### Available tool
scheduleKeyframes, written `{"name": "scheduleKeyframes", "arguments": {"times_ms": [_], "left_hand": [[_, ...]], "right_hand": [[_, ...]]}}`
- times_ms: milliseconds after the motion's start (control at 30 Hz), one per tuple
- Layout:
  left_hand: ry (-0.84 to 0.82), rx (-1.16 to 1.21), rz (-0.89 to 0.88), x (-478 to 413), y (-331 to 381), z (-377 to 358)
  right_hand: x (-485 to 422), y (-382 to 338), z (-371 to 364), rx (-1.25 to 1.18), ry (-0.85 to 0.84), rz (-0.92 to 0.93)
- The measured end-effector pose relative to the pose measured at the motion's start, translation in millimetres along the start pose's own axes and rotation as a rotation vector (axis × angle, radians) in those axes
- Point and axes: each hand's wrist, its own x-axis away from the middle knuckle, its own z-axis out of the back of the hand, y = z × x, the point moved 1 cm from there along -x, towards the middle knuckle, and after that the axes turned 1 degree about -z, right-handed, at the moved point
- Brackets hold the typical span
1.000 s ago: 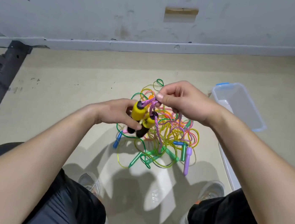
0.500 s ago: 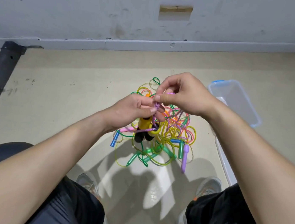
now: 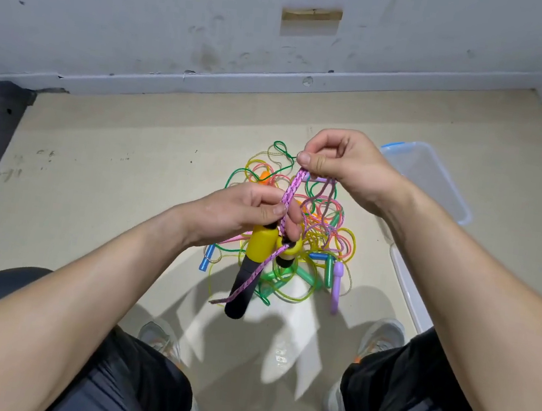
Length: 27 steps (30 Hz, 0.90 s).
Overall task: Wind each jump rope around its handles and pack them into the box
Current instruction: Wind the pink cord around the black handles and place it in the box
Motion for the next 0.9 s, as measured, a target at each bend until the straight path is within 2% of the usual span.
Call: {"name": "scheduleKeyframes", "arguments": {"times_ms": [167,300,533,667,900], "left_hand": [[-0.047,0.153,-0.019,0,3,-8],[0.159,0.261,-0.072,3,7,-1],[0.406,0.399,-0.07,3,6,9],[0.614,0.495,-0.079,1,5,20],[0.807,0.59,-0.1,-4,1,24]], "right_hand": [[-3,6,2,-0.127,0.063,-0.005],[-2,16,1,-0.128,0.154,-0.041],[13,41,-22,0.103,0.033,-0.196],[17,46,-31,0.166,0.062,-0.214],[25,48,-68,0.231,0.157,-0.192]]}}
